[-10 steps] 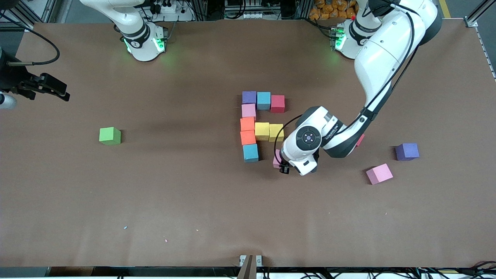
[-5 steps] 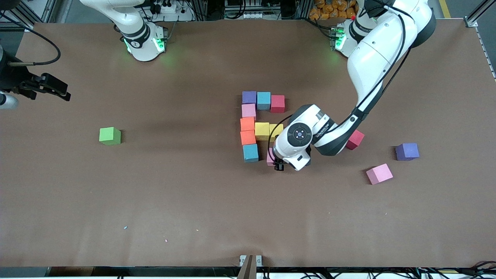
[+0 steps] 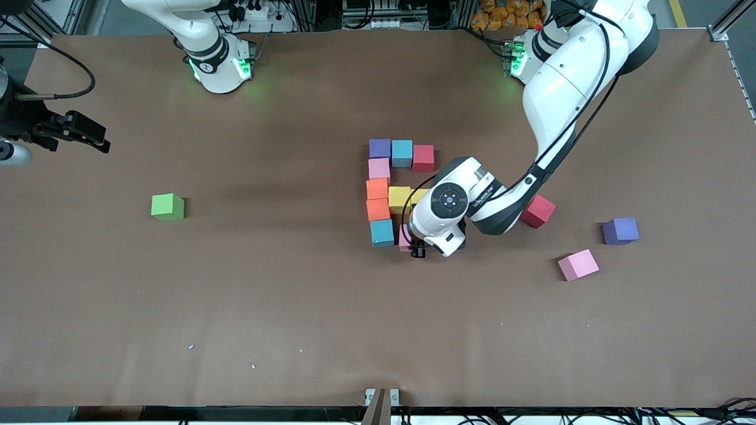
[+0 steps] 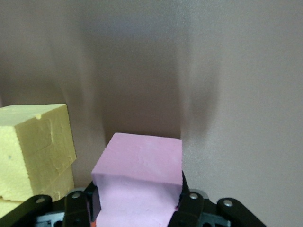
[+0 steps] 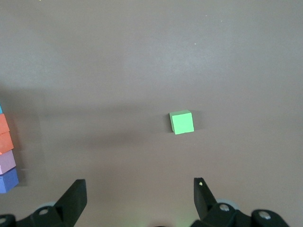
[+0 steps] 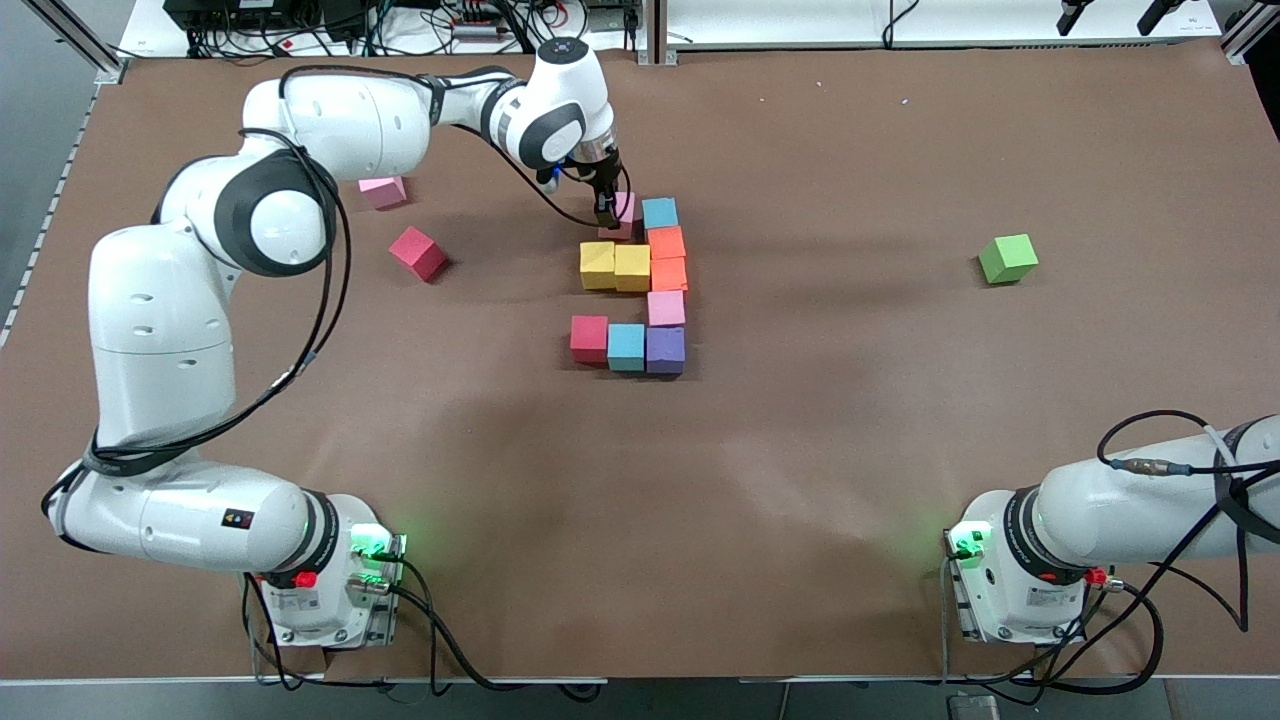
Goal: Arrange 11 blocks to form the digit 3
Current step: 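Lower the pink cube beside the yellow cubes with the left gripper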
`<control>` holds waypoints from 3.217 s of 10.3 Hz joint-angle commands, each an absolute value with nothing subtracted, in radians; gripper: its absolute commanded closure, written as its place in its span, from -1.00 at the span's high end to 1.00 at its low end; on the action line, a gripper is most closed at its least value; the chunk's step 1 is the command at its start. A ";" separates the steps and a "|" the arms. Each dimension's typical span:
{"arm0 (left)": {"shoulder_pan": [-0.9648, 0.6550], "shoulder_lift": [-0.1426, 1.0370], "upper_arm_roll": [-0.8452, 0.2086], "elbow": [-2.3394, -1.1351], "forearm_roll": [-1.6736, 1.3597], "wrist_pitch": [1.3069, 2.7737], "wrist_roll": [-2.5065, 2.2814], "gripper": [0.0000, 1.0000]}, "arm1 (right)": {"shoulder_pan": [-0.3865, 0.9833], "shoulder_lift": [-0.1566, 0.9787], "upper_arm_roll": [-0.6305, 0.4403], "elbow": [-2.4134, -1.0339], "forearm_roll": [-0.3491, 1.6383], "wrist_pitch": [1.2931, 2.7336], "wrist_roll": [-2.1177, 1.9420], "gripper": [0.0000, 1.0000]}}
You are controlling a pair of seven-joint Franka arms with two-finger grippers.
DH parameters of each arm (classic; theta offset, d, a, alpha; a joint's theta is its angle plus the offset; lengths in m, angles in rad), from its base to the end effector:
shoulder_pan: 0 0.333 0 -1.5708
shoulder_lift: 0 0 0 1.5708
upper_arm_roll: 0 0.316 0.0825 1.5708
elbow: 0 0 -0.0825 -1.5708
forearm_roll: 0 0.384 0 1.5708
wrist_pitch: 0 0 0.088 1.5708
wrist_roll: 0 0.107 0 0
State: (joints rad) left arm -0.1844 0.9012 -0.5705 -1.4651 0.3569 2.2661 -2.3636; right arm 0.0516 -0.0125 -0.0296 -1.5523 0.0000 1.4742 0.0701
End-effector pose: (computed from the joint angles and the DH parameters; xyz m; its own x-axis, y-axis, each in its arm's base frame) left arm 0.5810 -0.4267 0.2037 -0.0064 0.9890 -0.1481 0.9972 -0.0046 -0.0742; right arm 0.5405 0.0118 0.6318 0.9967 -0.0481 -0.0654 -0.0479 -0.9988 0.0042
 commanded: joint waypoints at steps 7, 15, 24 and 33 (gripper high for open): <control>-0.213 0.920 -0.561 -1.445 0.267 2.298 -2.375 -0.98 | 0.061 -0.025 -0.032 -1.557 0.009 1.451 0.075 1.00; -0.222 0.931 -0.560 -1.445 0.267 2.327 -2.373 -0.85 | 0.061 -0.025 -0.032 -1.557 0.009 1.443 0.074 1.00; -0.226 0.917 -0.560 -1.445 0.272 2.329 -2.321 1.00 | 0.061 -0.023 -0.032 -1.557 0.009 1.439 0.074 1.00; -0.207 0.769 -0.571 -1.451 0.285 2.298 -2.309 1.00 | 0.061 -0.023 -0.032 -1.557 0.009 1.439 0.075 1.00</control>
State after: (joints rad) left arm -0.2109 0.8166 -0.5770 -1.4346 0.2897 2.3186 -2.3328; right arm 0.0539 -0.0125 -0.0281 -1.5523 0.0000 1.4446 0.0700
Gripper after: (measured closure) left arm 0.000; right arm 0.000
